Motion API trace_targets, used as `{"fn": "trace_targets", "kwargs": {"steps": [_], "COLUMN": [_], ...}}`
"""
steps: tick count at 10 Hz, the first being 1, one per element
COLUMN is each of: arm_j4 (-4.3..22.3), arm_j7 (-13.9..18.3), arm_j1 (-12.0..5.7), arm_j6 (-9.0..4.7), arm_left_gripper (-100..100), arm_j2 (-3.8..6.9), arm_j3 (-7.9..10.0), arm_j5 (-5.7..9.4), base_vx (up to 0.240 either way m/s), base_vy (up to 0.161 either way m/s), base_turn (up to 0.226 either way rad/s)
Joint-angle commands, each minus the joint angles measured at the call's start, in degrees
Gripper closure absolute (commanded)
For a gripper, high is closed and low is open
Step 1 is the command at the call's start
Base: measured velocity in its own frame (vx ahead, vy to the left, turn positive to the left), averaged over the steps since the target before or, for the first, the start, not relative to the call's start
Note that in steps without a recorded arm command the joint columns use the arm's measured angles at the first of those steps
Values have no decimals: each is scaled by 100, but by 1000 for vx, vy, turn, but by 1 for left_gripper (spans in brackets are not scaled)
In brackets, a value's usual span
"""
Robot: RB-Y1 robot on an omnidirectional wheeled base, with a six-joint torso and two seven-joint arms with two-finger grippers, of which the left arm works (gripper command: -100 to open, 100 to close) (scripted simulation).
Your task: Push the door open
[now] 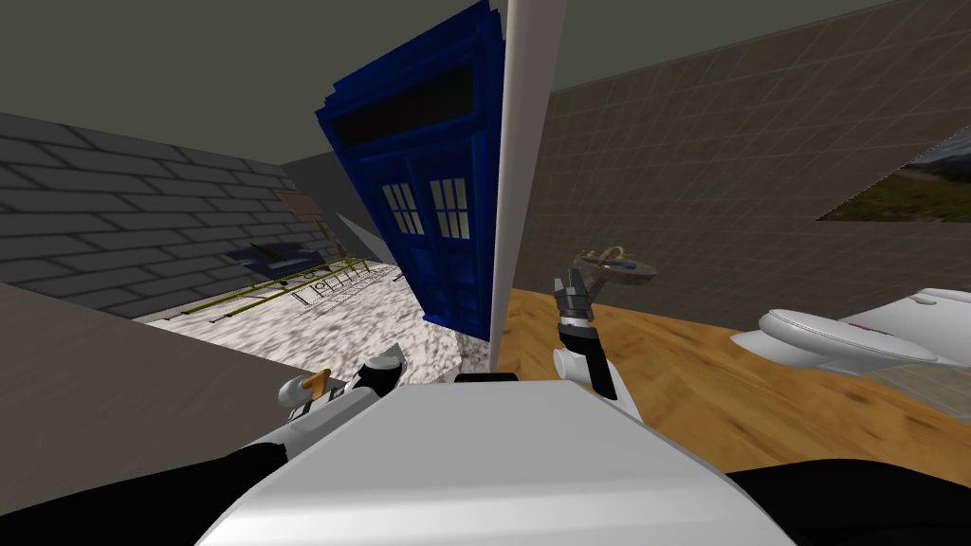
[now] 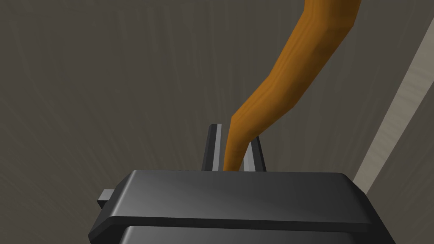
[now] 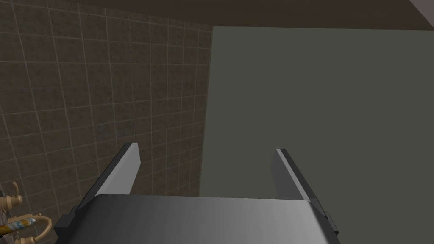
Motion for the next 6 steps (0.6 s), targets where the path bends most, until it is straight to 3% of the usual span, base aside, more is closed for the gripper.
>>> {"fn": "trace_targets", "kwargs": {"steps": [1, 6], "arm_j4": [27, 28], "arm_j7": [0, -5], "arm_j1": [-5, -2], "arm_j6": [-10, -12], "arm_left_gripper": [100, 100], "arm_j2": [-44, -41], "arm_j3": [11, 28], "arm_j5": [13, 26], "base_vx": [0, 0], "base_vy": [0, 4], "base_turn": [0, 4]}}
